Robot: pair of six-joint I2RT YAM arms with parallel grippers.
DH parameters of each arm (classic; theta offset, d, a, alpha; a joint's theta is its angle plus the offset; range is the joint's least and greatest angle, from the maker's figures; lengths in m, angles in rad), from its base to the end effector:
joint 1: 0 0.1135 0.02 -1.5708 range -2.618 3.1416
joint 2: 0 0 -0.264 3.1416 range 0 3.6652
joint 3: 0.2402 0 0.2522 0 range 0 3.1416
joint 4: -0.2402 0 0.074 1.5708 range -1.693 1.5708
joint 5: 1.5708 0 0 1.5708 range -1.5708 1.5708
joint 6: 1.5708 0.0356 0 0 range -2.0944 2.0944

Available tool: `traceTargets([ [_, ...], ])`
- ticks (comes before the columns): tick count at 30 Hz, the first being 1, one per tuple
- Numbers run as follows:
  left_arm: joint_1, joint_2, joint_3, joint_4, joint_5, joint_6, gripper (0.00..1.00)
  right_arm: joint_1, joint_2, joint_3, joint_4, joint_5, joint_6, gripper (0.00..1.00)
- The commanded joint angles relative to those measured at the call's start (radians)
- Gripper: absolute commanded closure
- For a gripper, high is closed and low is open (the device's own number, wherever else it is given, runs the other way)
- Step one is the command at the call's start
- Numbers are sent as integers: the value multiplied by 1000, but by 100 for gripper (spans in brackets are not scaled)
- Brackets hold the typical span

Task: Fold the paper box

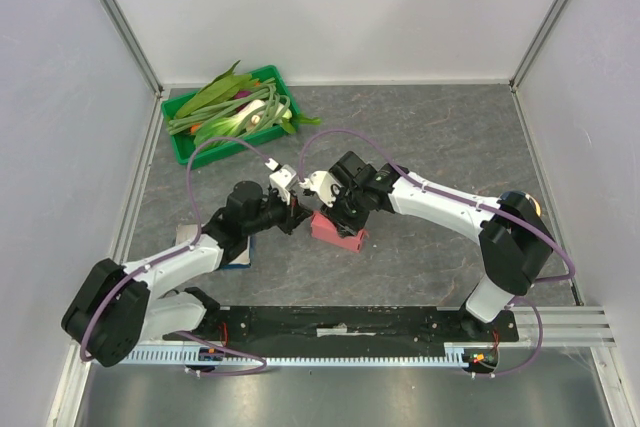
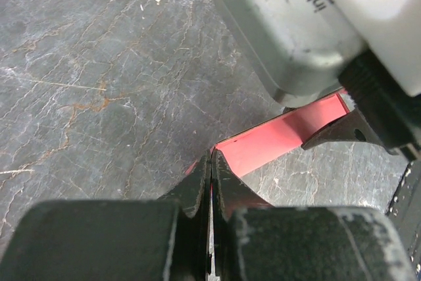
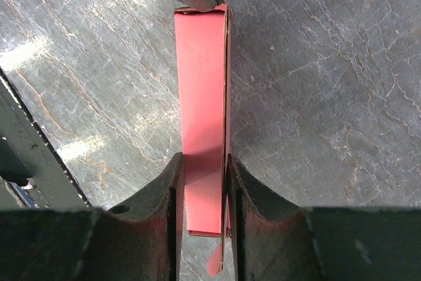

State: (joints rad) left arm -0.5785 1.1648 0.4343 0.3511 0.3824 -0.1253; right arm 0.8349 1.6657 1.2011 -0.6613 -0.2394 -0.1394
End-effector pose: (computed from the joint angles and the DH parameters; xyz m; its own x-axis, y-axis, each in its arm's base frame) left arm 0.1917 -0.1411 0.1976 -0.4073 0.1275 -0.9043 0.7525 0.6080 -0.2532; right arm 0.2204 0.2559 0.2222 -0.4905 -0.7427 -0.4559 -0.8651 0.4779 0.1522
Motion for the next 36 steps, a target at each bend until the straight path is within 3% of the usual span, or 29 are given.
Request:
traceTargets([
  [1, -93, -48, -5, 68, -85, 18, 98, 4, 51, -18, -40, 32, 6, 100],
  [8, -175, -59, -3, 65, -181, 6, 98, 4, 52, -15, -35, 26, 8, 100],
  [19, -175, 9, 27, 54, -160, 13, 87, 3, 43, -21, -35, 23, 6, 100],
  [25, -176, 9, 40, 60, -158, 10, 90, 3, 45, -18, -34, 12, 6, 100],
  [29, -187, 13, 31, 75, -163, -2, 98, 3, 43, -15, -28, 11, 20, 100],
  [36, -265, -39, -46, 133, -341, -45, 98, 4, 25, -21, 29, 68, 118, 100],
])
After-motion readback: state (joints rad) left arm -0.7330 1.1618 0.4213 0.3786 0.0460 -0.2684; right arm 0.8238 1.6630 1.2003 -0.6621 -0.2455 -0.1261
